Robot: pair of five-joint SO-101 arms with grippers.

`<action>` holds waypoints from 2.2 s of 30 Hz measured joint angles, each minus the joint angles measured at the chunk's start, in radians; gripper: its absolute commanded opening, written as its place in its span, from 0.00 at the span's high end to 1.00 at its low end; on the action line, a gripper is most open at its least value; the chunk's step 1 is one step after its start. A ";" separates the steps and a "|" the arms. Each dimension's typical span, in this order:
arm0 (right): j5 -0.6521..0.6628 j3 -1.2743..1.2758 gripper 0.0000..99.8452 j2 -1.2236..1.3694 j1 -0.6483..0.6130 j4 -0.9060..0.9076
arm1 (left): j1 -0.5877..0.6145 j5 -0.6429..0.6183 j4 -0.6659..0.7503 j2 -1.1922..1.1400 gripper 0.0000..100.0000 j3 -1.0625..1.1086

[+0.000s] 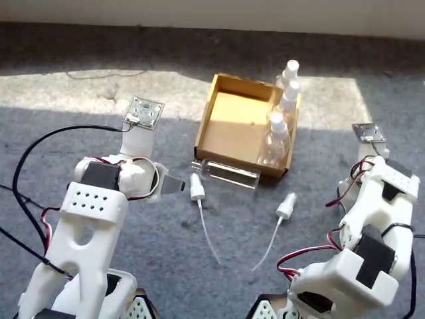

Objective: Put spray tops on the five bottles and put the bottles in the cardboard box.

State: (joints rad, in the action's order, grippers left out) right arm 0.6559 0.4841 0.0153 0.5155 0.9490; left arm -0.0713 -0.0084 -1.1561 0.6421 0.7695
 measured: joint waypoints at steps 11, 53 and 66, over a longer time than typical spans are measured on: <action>-0.029 -0.095 0.73 -0.006 0.000 0.138 | 0.054 0.000 0.000 0.000 0.68 0.000; -0.097 -0.029 1.00 -0.226 -0.017 0.106 | -0.002 -0.006 0.110 -0.005 0.68 0.084; -0.081 0.218 1.00 -0.603 -0.104 0.106 | -0.218 -0.006 0.198 -0.302 0.74 0.026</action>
State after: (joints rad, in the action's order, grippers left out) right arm 0.5746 0.7020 -0.5877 0.4112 1.0549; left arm -0.2892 -0.0146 -0.9582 0.3399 0.7956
